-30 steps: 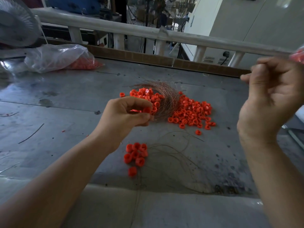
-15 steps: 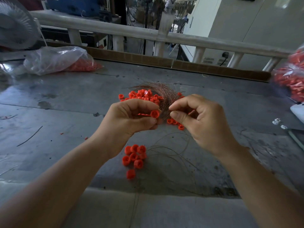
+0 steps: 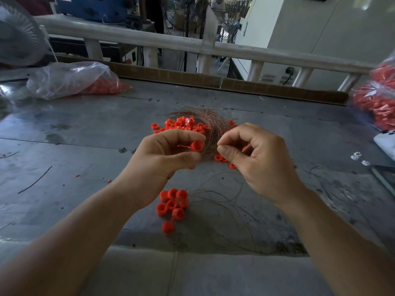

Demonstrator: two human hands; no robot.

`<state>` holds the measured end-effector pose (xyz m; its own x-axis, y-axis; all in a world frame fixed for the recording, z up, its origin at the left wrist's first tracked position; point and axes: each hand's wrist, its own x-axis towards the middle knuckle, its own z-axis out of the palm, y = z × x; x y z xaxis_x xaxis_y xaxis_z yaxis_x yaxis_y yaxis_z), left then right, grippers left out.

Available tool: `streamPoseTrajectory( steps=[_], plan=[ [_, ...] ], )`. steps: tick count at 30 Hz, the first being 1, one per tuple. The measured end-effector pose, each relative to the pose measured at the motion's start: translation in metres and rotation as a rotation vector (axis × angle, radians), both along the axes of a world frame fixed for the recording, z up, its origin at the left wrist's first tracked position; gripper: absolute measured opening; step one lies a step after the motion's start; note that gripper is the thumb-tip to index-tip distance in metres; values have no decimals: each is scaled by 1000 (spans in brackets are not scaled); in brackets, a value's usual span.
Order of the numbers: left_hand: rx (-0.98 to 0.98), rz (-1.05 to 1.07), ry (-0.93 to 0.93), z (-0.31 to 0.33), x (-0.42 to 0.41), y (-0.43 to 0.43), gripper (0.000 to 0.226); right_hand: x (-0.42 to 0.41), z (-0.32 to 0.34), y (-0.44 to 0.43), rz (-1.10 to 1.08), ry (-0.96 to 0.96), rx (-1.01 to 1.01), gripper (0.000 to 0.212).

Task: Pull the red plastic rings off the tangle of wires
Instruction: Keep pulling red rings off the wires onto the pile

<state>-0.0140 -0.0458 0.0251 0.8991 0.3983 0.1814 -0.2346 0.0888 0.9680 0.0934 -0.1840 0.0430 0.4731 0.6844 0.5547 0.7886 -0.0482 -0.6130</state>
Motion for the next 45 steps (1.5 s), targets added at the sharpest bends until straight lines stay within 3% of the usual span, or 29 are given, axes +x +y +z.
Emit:
streamPoseTrajectory(
  steps=[8, 33, 45],
  plan=[
    [-2, -33, -31, -3, 0, 0, 25, -4, 2, 1, 29, 50, -4, 27],
    [-13, -68, -54, -1, -1, -3, 31, -6, 1, 0, -2, 11, -103, 18],
    [-168, -153, -92, 1, -2, 0, 26, -3, 7, -1, 155, 494, -9, 29]
  ],
)
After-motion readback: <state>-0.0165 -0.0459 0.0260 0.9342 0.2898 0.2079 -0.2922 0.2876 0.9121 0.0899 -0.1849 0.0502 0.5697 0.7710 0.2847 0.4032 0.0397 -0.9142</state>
